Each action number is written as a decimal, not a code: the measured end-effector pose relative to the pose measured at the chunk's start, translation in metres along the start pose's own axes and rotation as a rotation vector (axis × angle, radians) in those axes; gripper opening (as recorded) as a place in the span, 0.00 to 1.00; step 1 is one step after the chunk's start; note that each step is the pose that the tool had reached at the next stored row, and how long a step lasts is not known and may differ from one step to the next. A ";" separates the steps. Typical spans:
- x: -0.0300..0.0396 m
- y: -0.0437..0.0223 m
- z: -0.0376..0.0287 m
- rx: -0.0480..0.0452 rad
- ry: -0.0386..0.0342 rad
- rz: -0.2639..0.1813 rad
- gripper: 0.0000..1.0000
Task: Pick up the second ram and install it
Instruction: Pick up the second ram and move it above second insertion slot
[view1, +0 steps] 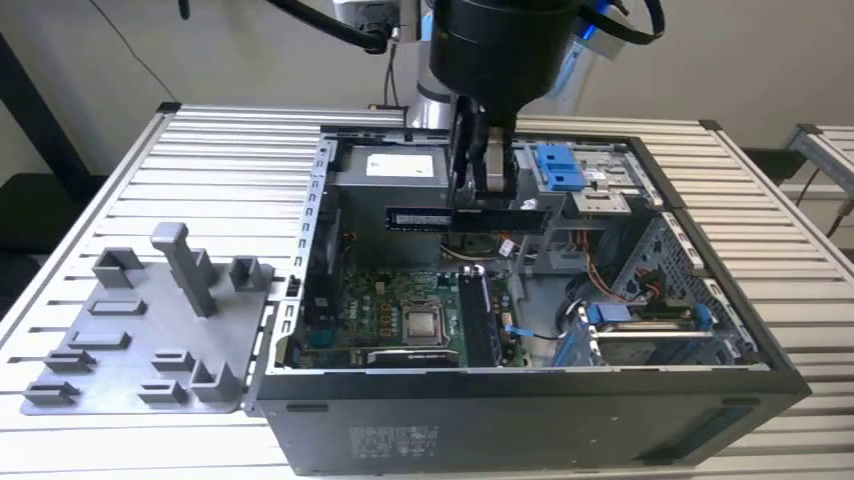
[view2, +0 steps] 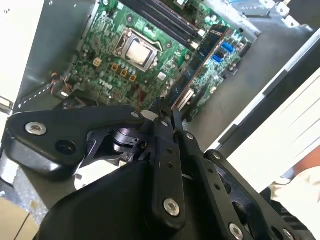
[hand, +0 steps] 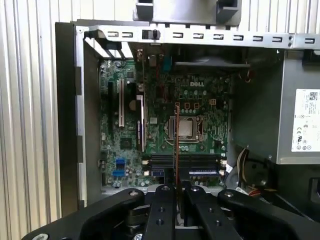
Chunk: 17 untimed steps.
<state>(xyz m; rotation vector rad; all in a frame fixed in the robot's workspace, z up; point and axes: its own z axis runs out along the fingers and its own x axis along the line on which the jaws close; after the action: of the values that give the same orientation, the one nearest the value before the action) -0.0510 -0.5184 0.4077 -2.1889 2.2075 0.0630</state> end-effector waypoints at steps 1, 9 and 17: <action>0.0000 -0.0043 0.0000 -0.0002 0.0000 0.000 0.14; -0.0003 -0.0352 -0.0002 -0.0019 0.0000 0.000 0.14; -0.0006 -0.0594 -0.0004 -0.0029 0.0000 0.000 0.14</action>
<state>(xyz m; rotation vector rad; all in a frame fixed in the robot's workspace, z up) 0.0084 -0.5183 0.4078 -2.1903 2.2089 0.0662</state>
